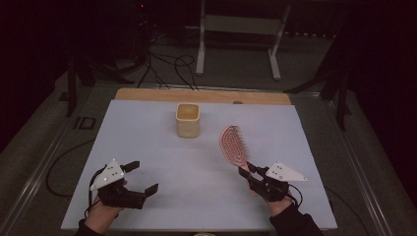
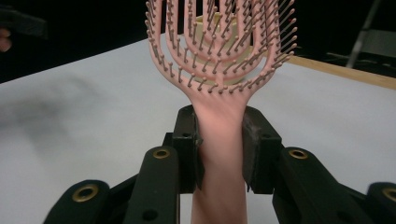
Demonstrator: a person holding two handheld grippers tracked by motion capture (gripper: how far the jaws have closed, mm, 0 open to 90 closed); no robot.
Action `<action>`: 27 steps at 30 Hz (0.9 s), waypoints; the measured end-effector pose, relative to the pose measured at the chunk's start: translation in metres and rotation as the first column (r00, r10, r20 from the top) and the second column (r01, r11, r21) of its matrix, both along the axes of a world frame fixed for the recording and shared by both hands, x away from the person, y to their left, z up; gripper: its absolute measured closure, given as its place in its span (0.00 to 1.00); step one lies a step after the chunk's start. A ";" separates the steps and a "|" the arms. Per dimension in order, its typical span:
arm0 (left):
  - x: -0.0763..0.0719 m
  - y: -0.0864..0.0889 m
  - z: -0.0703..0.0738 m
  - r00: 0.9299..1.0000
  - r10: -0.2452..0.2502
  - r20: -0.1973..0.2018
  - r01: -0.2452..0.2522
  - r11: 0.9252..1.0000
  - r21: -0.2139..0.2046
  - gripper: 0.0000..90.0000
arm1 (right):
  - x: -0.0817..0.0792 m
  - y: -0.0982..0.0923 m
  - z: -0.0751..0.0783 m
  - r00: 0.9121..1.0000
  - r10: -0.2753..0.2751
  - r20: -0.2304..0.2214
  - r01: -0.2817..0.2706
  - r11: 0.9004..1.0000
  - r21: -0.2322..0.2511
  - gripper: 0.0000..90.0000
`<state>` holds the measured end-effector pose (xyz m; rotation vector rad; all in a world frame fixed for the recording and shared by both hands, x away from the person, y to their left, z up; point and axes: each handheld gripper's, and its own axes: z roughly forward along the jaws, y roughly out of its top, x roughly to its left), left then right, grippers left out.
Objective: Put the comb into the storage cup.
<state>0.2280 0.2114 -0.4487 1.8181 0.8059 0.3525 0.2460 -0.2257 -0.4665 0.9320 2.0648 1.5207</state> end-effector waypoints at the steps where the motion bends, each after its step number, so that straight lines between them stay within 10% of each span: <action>1: 0.001 -0.001 0.001 1.000 -0.002 -0.003 0.002 1.000 -0.004 0.00 | -0.001 0.000 0.000 1.000 -0.006 0.008 0.006 1.000 -0.004 0.78; 27: 0.035 -0.042 0.054 0.994 -0.105 -0.023 0.105 0.994 0.000 0.00 | 0.000 0.000 0.002 1.000 -0.003 0.005 0.003 1.000 0.010 0.78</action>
